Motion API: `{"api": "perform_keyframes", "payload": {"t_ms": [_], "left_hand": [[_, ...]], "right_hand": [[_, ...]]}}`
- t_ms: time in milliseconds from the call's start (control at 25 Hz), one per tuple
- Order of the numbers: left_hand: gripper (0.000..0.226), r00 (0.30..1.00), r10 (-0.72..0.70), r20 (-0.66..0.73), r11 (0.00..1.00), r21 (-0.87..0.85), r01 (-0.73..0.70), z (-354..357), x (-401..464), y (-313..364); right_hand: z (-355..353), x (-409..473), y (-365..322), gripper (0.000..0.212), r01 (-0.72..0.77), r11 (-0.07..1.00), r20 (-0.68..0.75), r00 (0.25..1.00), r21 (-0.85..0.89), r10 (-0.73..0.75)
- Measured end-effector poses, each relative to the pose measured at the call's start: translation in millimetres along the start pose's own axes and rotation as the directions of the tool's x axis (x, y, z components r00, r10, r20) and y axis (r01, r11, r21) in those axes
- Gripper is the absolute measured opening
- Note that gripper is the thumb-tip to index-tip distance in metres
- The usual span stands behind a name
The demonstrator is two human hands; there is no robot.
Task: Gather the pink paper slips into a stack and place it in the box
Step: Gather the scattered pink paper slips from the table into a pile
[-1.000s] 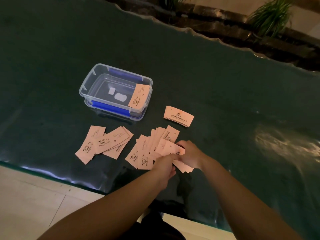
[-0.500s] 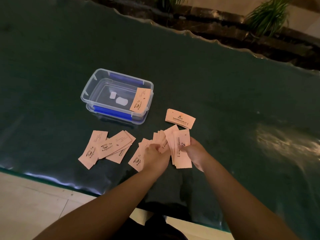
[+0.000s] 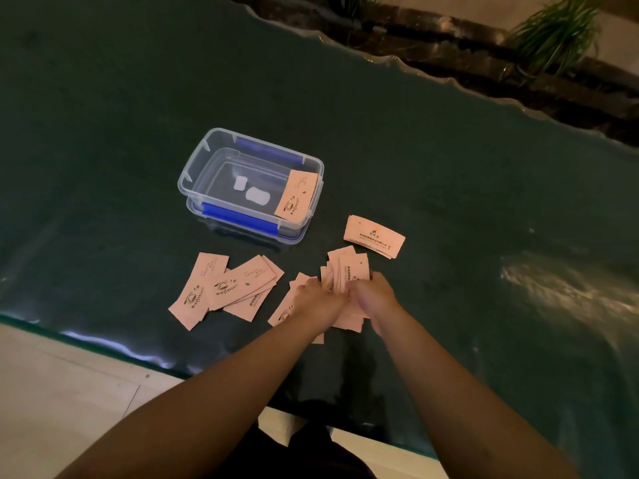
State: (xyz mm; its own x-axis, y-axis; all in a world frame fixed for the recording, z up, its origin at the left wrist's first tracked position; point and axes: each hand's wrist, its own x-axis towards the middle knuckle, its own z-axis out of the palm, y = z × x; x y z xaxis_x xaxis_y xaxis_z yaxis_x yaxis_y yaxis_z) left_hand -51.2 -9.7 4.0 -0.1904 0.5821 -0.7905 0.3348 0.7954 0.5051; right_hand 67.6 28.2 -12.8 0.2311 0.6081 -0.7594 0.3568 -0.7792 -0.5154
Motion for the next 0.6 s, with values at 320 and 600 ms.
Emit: {"api": "perform_keyframes", "payload": {"t_ms": [320,600], "left_hand": [[0.057,0.996,0.014,0.082,0.997,0.069,-0.02,4,-10,0],[0.052,0.992,0.064,0.112,0.996,0.055,-0.071,14,-28,-12]], "right_hand": [[6,-10,9,0.041,-0.039,0.998,0.029,0.999,-0.056,0.041],[-3,-20,22,0.057,0.001,1.0,0.023,1.0,-0.001,-0.001]]}}
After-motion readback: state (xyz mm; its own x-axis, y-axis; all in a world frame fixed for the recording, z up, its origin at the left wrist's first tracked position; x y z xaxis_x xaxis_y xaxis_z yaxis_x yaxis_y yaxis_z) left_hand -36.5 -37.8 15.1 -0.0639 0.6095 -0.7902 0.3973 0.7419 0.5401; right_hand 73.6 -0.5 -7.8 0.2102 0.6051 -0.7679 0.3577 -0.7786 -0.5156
